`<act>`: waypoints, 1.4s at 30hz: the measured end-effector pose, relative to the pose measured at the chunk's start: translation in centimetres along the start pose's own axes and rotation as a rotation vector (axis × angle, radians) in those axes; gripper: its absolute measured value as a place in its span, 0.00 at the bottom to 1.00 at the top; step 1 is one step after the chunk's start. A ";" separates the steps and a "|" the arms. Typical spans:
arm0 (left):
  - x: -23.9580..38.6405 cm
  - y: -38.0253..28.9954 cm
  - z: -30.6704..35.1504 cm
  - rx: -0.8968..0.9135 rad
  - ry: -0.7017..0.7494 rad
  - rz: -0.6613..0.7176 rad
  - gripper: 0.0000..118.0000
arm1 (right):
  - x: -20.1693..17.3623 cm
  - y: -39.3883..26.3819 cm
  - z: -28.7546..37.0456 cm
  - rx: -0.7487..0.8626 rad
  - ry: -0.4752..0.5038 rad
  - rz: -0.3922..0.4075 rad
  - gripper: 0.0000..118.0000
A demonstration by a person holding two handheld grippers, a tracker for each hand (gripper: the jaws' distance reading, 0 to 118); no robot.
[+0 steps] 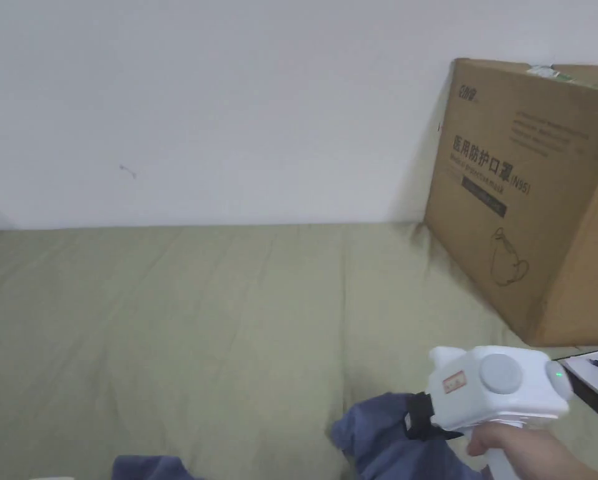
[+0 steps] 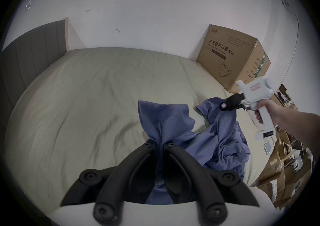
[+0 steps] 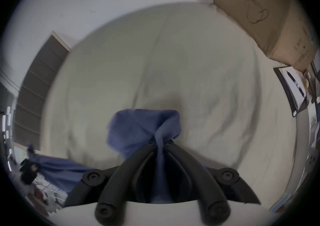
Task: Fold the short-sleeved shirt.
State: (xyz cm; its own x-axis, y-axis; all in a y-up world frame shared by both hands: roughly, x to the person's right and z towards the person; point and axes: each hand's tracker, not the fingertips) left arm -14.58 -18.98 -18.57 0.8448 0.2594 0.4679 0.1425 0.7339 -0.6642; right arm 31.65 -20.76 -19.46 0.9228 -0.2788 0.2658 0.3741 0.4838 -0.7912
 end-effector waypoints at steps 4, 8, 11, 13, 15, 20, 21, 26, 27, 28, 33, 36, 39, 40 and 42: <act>-0.9 2.8 4.5 0.082 0.020 0.032 0.05 | 1.2 -0.8 10.5 0.172 0.048 -0.023 0.02; -1.0 6.7 9.6 0.193 0.054 -0.023 0.05 | 2.1 -0.1 20.3 0.302 0.087 -0.083 0.02; -0.9 9.8 12.9 0.309 0.067 -0.045 0.05 | 1.2 0.6 26.3 0.391 0.101 -0.078 0.02; -0.5 12.8 14.4 0.330 0.064 -0.058 0.05 | 0.2 1.8 29.9 0.460 0.142 -0.041 0.02; 0.3 15.8 15.5 0.348 0.044 -0.056 0.05 | -1.4 3.4 32.3 0.520 0.123 -0.033 0.02; 1.2 24.0 16.5 0.437 0.103 -0.066 0.05 | -5.1 9.2 36.9 0.660 0.130 -0.007 0.02; 1.2 25.6 16.7 0.450 0.107 -0.050 0.05 | -5.9 10.4 37.7 0.682 0.144 -0.012 0.02; 1.1 31.8 16.8 0.539 0.152 -0.059 0.05 | -9.1 16.0 39.1 0.791 0.097 0.012 0.02; 1.2 32.5 16.8 0.560 0.151 -0.057 0.05 | -9.9 16.9 39.4 0.819 0.070 0.032 0.02; 1.3 33.3 16.7 0.576 0.169 -0.065 0.05 | -10.5 17.6 39.7 0.862 0.077 0.053 0.02; 0.7 34.8 15.2 0.611 0.191 -0.101 0.05 | -12.3 19.4 38.4 0.929 0.025 0.072 0.02; 0.4 33.6 12.7 0.588 0.220 -0.111 0.05 | -12.2 18.2 35.2 0.929 0.004 0.091 0.02; -0.4 29.9 10.0 0.511 0.179 -0.063 0.05 | -10.6 15.6 30.5 0.893 0.013 0.073 0.02; -0.7 28.2 9.1 0.487 0.158 -0.049 0.05 | -9.8 14.1 28.8 0.861 0.019 0.061 0.02; -1.1 24.3 7.5 0.437 0.145 -0.028 0.05 | -8.2 10.5 25.7 0.806 0.010 0.044 0.02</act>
State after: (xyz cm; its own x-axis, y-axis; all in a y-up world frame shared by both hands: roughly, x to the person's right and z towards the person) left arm -15.90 3.26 -30.82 0.9116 0.1683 0.3751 -0.0385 0.9433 -0.3298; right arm 30.42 7.96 -15.79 0.9390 -0.2509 0.2354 0.2919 0.9431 -0.1592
